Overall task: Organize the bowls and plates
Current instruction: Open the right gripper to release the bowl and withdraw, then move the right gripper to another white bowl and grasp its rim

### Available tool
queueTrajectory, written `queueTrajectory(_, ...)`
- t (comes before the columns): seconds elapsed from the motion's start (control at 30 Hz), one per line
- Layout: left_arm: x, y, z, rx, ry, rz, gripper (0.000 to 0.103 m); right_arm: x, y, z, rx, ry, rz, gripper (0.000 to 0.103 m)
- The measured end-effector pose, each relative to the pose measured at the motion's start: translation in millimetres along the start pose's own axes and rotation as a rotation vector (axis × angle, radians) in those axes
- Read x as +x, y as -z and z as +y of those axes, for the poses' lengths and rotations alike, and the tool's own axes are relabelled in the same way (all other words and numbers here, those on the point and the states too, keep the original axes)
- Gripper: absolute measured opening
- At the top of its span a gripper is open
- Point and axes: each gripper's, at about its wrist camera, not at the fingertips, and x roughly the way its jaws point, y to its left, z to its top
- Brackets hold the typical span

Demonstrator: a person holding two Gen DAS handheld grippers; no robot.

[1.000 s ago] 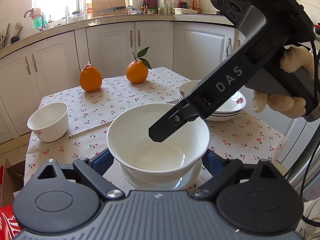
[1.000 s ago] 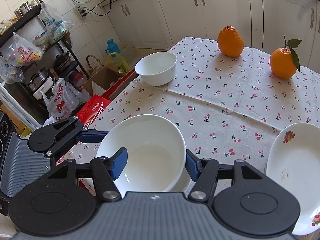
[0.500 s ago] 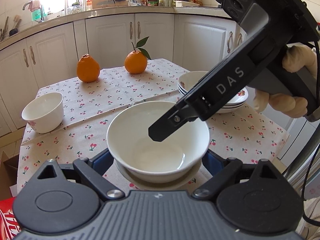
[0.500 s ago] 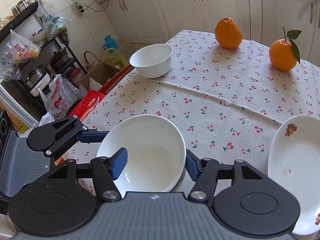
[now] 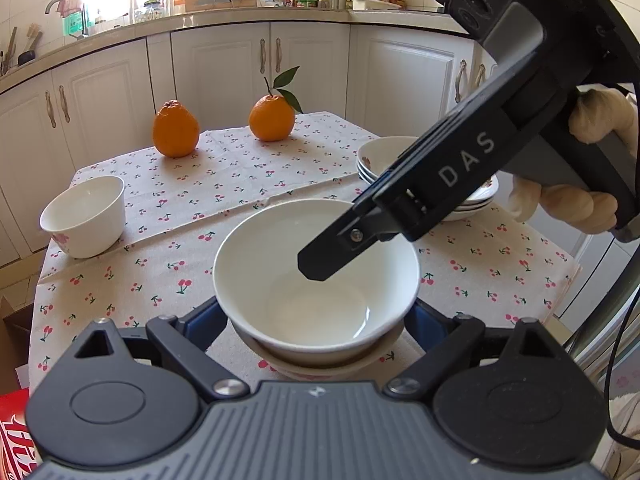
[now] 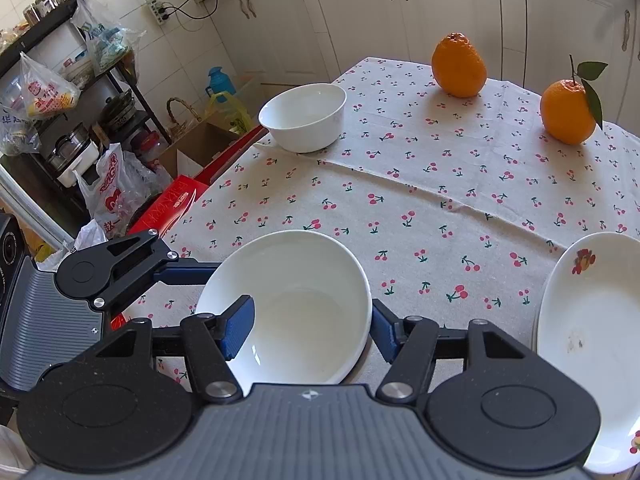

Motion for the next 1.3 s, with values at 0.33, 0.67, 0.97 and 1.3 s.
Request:
queueTrajectory(0.33,-0.1,1.6,1.4,0.005,0.002,-0.005,0.096,-1.3,1.2,-0.9,0.003,-0.012,-0.022,0.08)
queueTrajectory(0.67,-17.9,6.5,5.7,0.009,-0.01,-0.009,0.097,-14.1,-2.8,10.9,-0.046,-0.002,-0.09,0.103)
queueTrajectory(0.97,-43.3,14.9,37.7,-0.027,-0.095,-0.042,0.097,-10.2,-22.0,26.4,-0.088,0.027,-0.092,0.103)
queueTrajectory(1.3,-41.4,10.4,94.5,-0.063,-0.21,-0.094,0.097,-3.6,-69.1,54.9,-0.137,0.043,-0.1,0.103)
